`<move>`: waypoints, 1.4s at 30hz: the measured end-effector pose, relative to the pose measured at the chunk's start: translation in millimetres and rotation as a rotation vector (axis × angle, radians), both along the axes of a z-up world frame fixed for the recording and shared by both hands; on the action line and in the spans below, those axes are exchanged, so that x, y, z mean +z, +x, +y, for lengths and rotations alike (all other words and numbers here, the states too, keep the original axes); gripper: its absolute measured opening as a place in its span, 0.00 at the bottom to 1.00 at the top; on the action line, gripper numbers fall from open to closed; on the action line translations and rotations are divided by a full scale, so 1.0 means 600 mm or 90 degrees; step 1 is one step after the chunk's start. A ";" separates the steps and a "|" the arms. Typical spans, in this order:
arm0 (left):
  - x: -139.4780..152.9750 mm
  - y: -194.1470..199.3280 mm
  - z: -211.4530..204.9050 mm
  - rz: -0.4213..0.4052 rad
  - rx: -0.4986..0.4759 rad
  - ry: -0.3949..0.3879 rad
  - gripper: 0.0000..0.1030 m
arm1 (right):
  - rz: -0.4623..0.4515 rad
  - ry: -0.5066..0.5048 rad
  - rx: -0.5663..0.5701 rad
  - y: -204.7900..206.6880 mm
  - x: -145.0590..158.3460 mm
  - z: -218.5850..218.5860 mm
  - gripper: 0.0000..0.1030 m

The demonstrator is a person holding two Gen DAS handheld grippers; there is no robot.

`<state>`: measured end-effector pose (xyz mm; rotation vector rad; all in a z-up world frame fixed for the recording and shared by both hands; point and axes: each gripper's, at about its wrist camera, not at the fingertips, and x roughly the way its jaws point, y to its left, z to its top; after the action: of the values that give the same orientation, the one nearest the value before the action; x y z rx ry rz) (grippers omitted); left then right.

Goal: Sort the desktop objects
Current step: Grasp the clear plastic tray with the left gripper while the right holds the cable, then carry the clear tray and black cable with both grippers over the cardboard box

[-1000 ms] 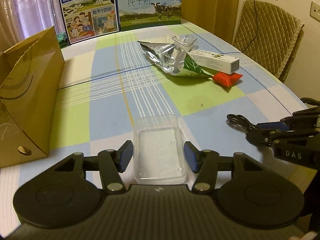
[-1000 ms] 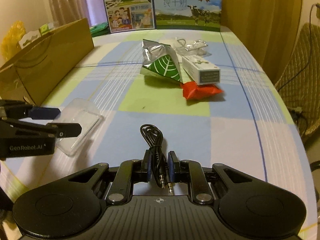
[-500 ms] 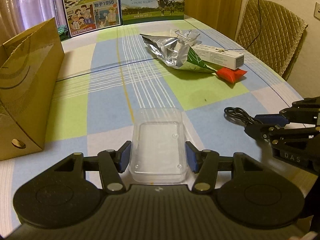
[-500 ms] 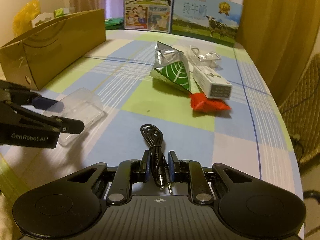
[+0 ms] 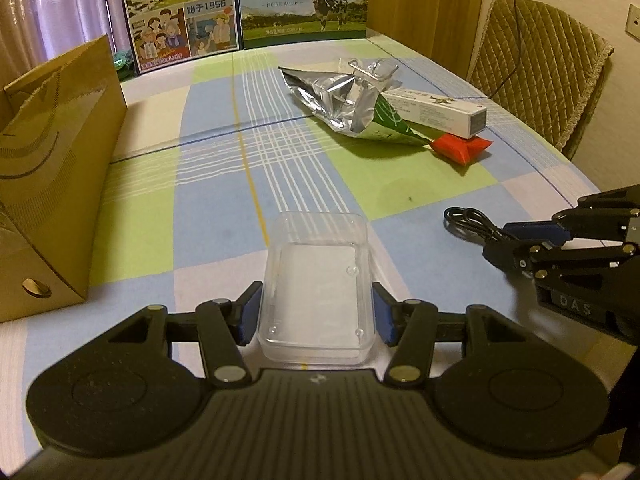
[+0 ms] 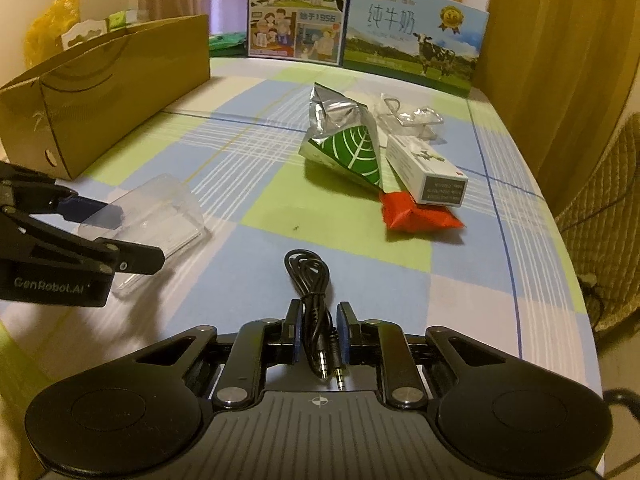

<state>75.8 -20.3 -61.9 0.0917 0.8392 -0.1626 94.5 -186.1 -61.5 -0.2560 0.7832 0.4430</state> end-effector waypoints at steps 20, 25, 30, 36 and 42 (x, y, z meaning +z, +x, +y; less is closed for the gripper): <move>0.116 -0.062 0.079 -0.076 0.049 -0.020 0.49 | -0.020 0.129 -0.042 -0.032 0.132 0.050 0.13; 0.159 -0.073 0.130 -0.110 0.078 -0.004 0.49 | -0.034 0.151 -0.003 -0.030 0.167 0.113 0.13; 0.196 -0.076 0.194 -0.131 0.115 0.023 0.49 | -0.046 0.182 0.045 -0.023 0.203 0.191 0.13; 0.236 -0.067 0.282 -0.154 0.165 0.051 0.49 | -0.055 0.209 0.087 0.001 0.237 0.288 0.13; 0.262 -0.042 0.360 -0.161 0.188 0.059 0.49 | -0.051 0.216 0.127 0.029 0.251 0.383 0.13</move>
<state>50.5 195.5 95.1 0.0727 0.5988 0.1638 112.1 43.7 88.8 -0.0347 0.5942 0.7399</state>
